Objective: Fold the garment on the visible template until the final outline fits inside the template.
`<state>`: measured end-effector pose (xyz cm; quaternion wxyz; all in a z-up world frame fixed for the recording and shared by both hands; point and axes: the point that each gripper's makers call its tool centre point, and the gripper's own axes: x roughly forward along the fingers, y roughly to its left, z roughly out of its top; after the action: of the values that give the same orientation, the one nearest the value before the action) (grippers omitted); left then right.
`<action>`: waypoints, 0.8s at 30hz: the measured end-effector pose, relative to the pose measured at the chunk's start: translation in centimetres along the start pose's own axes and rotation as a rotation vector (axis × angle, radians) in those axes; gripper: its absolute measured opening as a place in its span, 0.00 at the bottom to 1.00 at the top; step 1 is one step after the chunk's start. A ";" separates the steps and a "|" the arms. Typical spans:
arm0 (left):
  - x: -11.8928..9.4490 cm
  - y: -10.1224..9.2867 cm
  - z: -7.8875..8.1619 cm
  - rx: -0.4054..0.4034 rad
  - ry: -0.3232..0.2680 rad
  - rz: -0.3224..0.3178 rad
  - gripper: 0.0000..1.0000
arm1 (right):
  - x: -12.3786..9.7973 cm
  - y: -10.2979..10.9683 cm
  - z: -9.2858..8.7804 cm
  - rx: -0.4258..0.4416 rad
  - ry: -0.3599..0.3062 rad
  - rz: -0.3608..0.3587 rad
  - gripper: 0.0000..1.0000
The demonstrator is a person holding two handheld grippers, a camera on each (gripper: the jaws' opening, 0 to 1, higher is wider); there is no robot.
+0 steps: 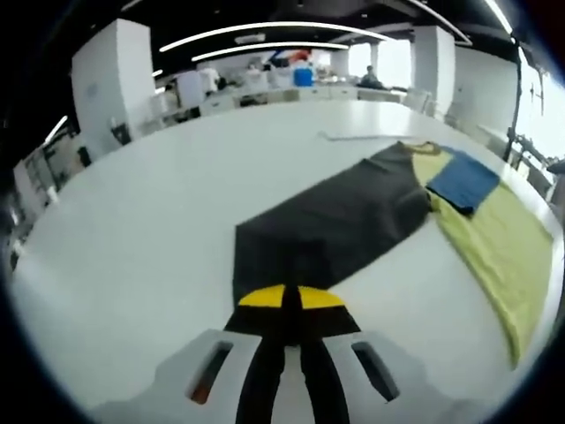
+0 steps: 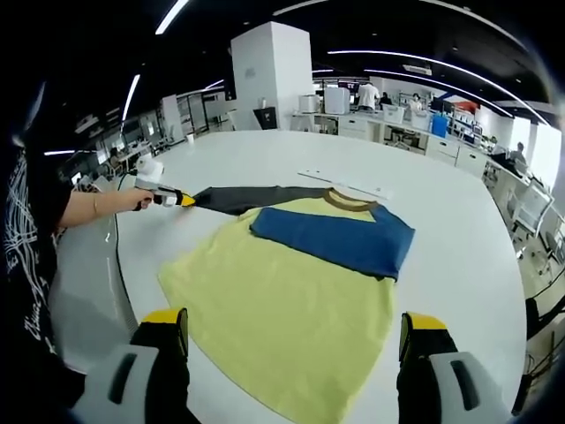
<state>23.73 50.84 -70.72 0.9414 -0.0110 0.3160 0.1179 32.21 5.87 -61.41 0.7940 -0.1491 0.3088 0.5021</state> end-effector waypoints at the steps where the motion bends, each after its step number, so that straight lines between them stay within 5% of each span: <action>1: 0.0 0.0 0.0 -0.002 -0.001 0.001 0.00 | 0.0 0.0 0.0 -0.001 0.000 0.000 1.00; 24: -0.1 -1.0 2.4 -0.006 -0.022 -0.010 0.00 | -0.8 0.1 0.6 -0.013 -0.019 -0.020 1.00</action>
<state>25.32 50.06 -68.76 0.9453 -0.0139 0.3053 0.1144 32.09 5.67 -60.37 0.8008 -0.1527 0.2964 0.4975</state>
